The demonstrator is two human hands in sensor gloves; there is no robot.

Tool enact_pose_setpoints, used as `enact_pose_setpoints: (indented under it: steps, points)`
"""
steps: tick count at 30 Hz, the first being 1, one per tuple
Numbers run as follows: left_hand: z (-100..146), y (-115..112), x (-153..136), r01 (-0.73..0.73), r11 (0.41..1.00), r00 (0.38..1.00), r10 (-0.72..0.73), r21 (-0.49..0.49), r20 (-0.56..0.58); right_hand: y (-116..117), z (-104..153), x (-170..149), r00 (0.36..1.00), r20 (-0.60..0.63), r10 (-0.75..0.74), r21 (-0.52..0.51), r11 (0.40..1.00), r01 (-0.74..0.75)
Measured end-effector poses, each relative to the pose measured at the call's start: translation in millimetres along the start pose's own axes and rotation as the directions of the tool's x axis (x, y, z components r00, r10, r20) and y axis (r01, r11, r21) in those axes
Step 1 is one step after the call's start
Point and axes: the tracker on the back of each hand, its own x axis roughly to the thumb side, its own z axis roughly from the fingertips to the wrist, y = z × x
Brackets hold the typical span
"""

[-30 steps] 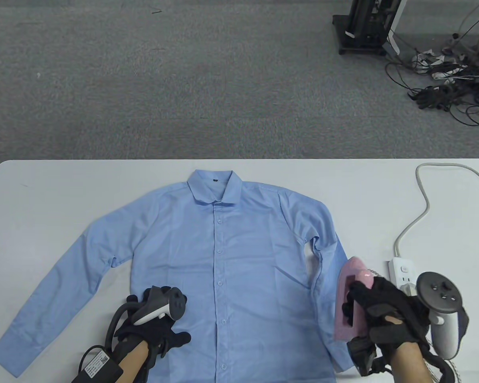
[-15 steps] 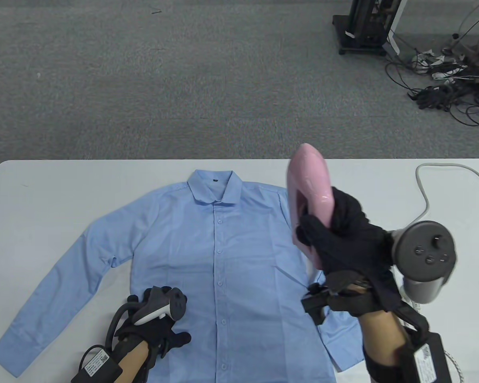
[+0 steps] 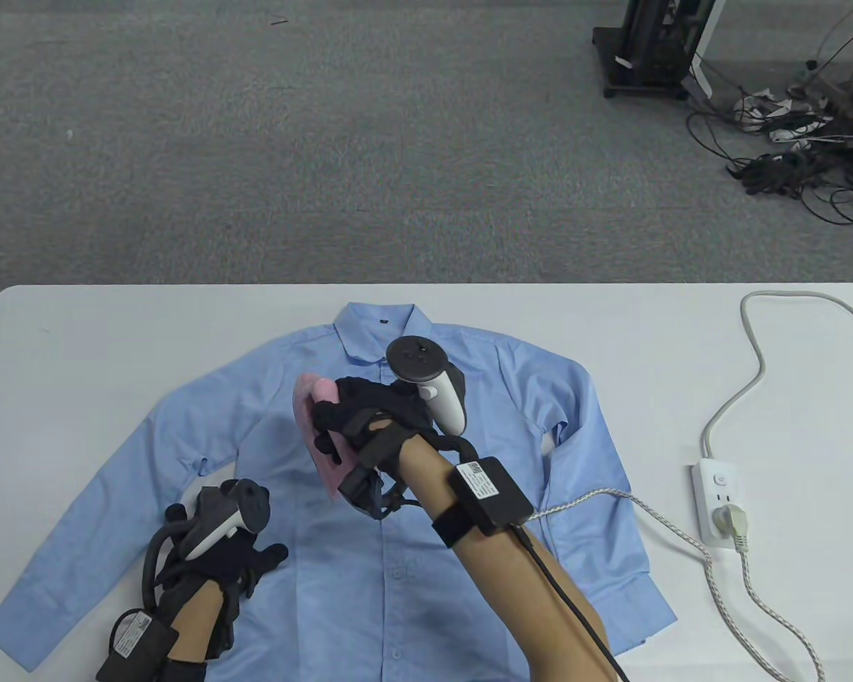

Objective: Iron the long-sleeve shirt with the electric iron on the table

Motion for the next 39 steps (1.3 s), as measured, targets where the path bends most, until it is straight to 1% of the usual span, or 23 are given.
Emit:
enact_pose_setpoints:
  steps: [1, 2, 3, 4, 6, 8, 10, 12, 13, 14, 15, 17, 20, 21, 24, 26, 28, 34, 36, 39]
  points:
    - [0, 1, -1, -0.014, 1.0, 1.0, 0.014, -0.001, -0.008, 1, -14, -10, 1.0, -0.025, -0.012, 0.025, 1.0, 0.012]
    - [0, 1, -1, -0.009, 1.0, 1.0, 0.009, 0.0, -0.006, 3, -26, -16, 1.0, -0.019, -0.02, 0.041, 0.999, 0.02]
    - [-1, 1, -1, -0.004, 1.0, 1.0, 0.004, -0.013, -0.007, 4, -33, -19, 1.0, -0.005, -0.026, 0.058, 0.998, 0.027]
    - [-1, 0, -1, -0.004, 0.999, 1.0, 0.004, -0.04, -0.012, 7, -43, -21, 0.999, 0.012, -0.039, 0.098, 0.994, 0.037]
    - [-2, -1, -1, -0.012, 0.998, 1.0, 0.011, -0.055, -0.016, 13, -55, -23, 0.998, 0.031, -0.054, 0.172, 0.984, 0.047]
    - [-2, -1, -2, -0.018, 0.998, 1.0, 0.017, -0.053, -0.014, 19, -63, -28, 0.997, 0.047, -0.061, 0.189, 0.981, 0.052]
    - [-2, -1, -2, -0.026, 0.998, 1.0, 0.025, -0.061, -0.012, 24, -70, -34, 0.997, 0.068, -0.045, 0.178, 0.983, 0.032]
    - [-1, -1, -2, -0.03, 0.997, 1.0, 0.029, -0.069, -0.012, 30, -78, -43, 0.997, 0.074, -0.013, 0.192, 0.981, -0.002]
    - [-1, -1, -2, -0.03, 0.997, 1.0, 0.029, -0.07, -0.011, 33, -79, -46, 0.996, 0.091, -0.008, 0.211, 0.978, -0.011]
    - [-1, -1, -1, -0.029, 0.997, 1.0, 0.028, -0.069, -0.011, 33, -79, -46, 0.995, 0.098, 0.002, 0.206, 0.978, -0.022]
    - [-1, -1, -1, -0.026, 0.998, 1.0, 0.026, -0.063, -0.009, 34, -77, -45, 0.99, 0.141, 0.023, 0.191, 0.98, -0.051]
    - [-2, 0, -1, -0.024, 0.999, 1.0, 0.024, -0.042, 0.006, 36, -74, -44, 0.982, 0.17, 0.084, 0.14, 0.984, -0.109]
    - [-3, 0, 1, -0.029, 0.999, 0.999, 0.03, -0.034, 0.04, 41, -69, -40, 0.965, 0.167, 0.203, 0.034, 0.977, -0.212]
    - [-5, -1, 1, -0.036, 0.999, 0.998, 0.038, -0.04, 0.052, 42, -69, -39, 0.963, 0.158, 0.219, 0.022, 0.974, -0.225]
    - [-6, -1, 0, -0.048, 0.998, 0.997, 0.051, -0.052, 0.061, 37, -73, -41, 0.981, 0.094, 0.169, -0.007, 0.986, -0.169]
    - [-5, 0, 0, -0.031, 0.999, 0.998, 0.033, -0.038, 0.061, 33, -73, -42, 0.982, 0.084, 0.171, -0.065, 0.984, -0.166]
    - [-5, 0, 1, -0.028, 0.999, 0.998, 0.031, -0.046, 0.057, 26, -72, -43, 0.982, 0.078, 0.171, -0.112, 0.98, -0.162]
    - [-4, 0, 1, -0.029, 0.998, 0.998, 0.032, -0.062, 0.049, -12, -68, -52, 0.991, 0.05, 0.125, -0.236, 0.965, -0.109]
    - [-5, 0, 1, -0.03, 0.997, 0.998, 0.033, -0.066, 0.048, -22, -67, -56, 0.993, 0.051, 0.104, -0.258, 0.962, -0.087]
    - [-5, 1, 1, -0.03, 0.997, 0.998, 0.034, -0.077, 0.047, -26, -65, -61, 0.996, 0.066, 0.058, -0.278, 0.96, -0.037]
